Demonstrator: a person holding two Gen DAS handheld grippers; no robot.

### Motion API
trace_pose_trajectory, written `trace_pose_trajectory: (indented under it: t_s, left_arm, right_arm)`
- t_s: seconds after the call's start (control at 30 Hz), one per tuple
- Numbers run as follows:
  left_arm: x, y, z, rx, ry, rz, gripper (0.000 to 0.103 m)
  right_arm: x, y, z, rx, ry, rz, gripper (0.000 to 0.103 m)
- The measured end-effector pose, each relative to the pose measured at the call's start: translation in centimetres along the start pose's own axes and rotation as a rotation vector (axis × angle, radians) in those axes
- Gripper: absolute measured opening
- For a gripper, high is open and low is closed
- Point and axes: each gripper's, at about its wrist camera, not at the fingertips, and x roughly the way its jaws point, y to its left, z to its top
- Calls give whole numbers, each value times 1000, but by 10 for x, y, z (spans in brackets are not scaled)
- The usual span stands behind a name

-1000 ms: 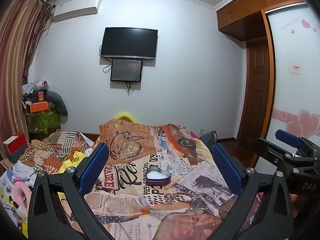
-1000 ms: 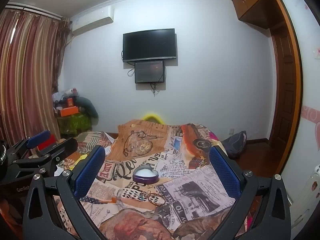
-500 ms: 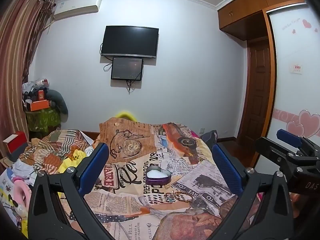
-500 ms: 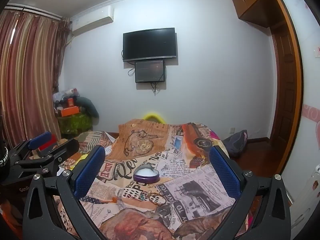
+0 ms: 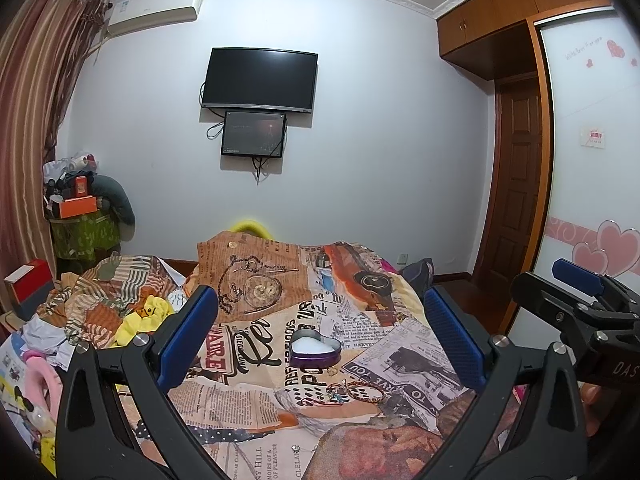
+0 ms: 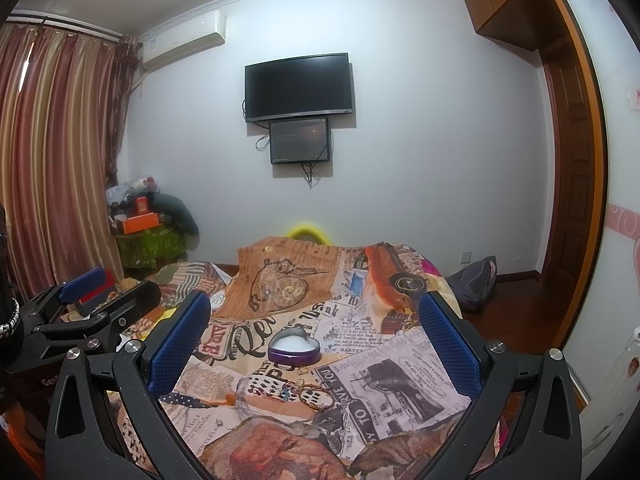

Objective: Organize jewelry

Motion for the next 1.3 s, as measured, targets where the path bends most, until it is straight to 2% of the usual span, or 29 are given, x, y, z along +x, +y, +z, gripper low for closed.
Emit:
trace_pose_trajectory:
  t_s: [1.3]
  left_arm:
    - [3, 2, 1, -4, 15, -18, 103]
  right_arm:
    - [-2, 0, 3, 13, 8, -1, 103]
